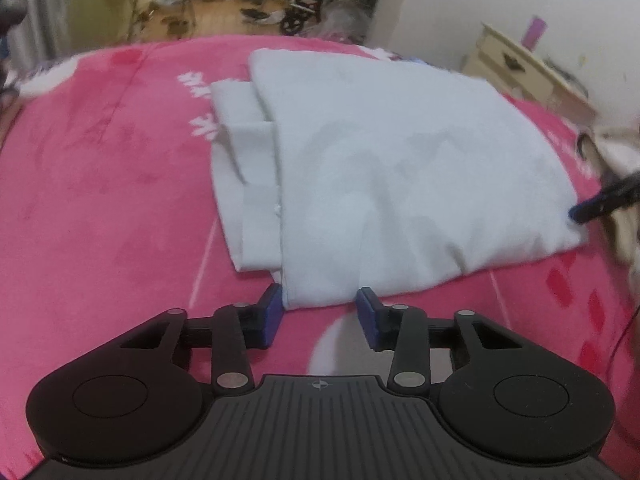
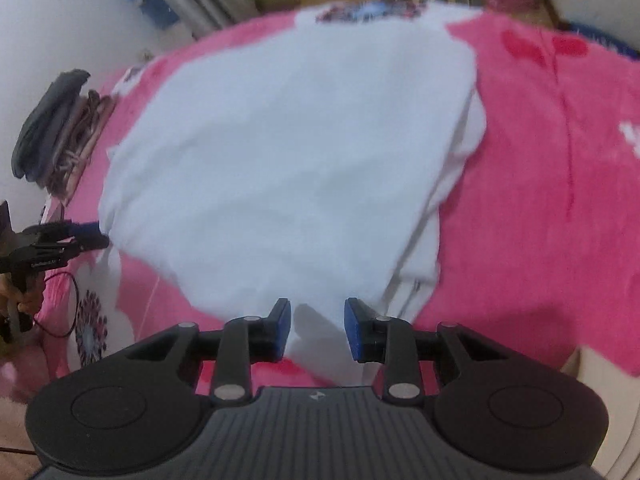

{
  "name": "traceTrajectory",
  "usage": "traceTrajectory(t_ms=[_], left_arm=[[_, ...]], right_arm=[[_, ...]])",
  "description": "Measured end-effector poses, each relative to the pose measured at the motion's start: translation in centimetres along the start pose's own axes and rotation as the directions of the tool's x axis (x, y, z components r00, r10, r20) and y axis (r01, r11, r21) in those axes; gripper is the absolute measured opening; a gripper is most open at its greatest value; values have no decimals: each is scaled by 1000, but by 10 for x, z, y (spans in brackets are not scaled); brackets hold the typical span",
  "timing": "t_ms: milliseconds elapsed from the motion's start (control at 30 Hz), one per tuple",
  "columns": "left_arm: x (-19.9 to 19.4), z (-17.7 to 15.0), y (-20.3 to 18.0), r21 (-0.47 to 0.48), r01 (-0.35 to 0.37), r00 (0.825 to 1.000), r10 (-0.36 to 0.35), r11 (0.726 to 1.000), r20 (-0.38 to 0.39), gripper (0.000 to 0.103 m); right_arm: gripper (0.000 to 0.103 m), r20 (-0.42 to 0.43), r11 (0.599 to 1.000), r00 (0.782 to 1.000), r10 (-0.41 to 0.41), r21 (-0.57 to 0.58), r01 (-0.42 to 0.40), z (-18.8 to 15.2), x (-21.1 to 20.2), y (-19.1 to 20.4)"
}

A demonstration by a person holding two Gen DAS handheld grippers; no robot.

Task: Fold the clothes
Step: 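Pinch the folded shirt edge with the left gripper while the right gripper pinches it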

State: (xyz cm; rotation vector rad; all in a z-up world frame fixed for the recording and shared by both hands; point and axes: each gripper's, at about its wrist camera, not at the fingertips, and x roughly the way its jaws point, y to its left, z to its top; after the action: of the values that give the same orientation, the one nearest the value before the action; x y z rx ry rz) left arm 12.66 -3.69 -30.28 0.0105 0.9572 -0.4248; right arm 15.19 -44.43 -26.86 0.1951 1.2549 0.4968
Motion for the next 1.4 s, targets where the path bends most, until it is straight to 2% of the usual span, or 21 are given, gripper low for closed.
traceTrajectory(t_ms=[100,133,200,300,467,533,600,767,800,900,1000,1067,1100,1167,1267,1400], left_arm=[[-1,-4,-2,33,-6,1000,6,999,15,30],[-1,-5,0,29,-1,1000,1,1000,20,28],[-2,-6,4,27,12,999,-13,1000,34,25],[-2,-9,6,45,9,999,-12,999,48,21],[-1,-11,3,76,-8,997,2,997,79,13],[-1,-12,0,92,-14,995,5,996,98,7],[-4,-12,-3,111,-12,993,-2,994,120,5],[-4,-14,0,116,-20,993,6,993,121,5],[-3,-14,0,116,-20,993,6,993,120,5],[-1,-14,1,111,-22,993,8,994,119,5],[-1,-15,-1,112,-33,991,18,993,133,5],[-3,-16,-3,114,-49,988,31,992,154,3],[-7,-15,-3,110,-58,984,38,992,175,1],[-20,-12,-5,117,-65,974,37,991,224,0],[-41,-3,-6,212,-88,964,30,973,264,0],[-38,-5,-5,307,-101,975,32,946,221,0]], right_arm=[[41,-45,1000,999,11,2,-11,-6,6,-3],[47,-52,1000,999,16,-5,-17,-9,8,-2],[53,-63,999,997,35,-38,-38,-13,9,1],[53,-61,991,998,17,-130,-25,-18,10,8],[45,-21,975,1000,-18,-221,13,-25,10,14],[34,-9,969,999,-37,-245,34,-26,12,17],[23,-6,961,998,-63,-269,59,-26,10,17],[22,-14,982,999,-40,-187,37,-27,-6,7],[24,-15,983,999,-48,-180,45,-28,-7,5],[45,-17,984,997,-81,-164,77,-32,-7,0],[46,-2,979,998,-70,-193,69,-31,0,5],[25,2,969,998,-58,-240,57,-30,5,12],[3,-7,956,998,-66,-286,61,-30,7,17],[3,-2,931,996,-84,-356,77,-30,0,25],[2,14,908,995,-101,-408,98,-27,-14,28],[2,30,892,992,-126,-434,126,-24,-20,30]])
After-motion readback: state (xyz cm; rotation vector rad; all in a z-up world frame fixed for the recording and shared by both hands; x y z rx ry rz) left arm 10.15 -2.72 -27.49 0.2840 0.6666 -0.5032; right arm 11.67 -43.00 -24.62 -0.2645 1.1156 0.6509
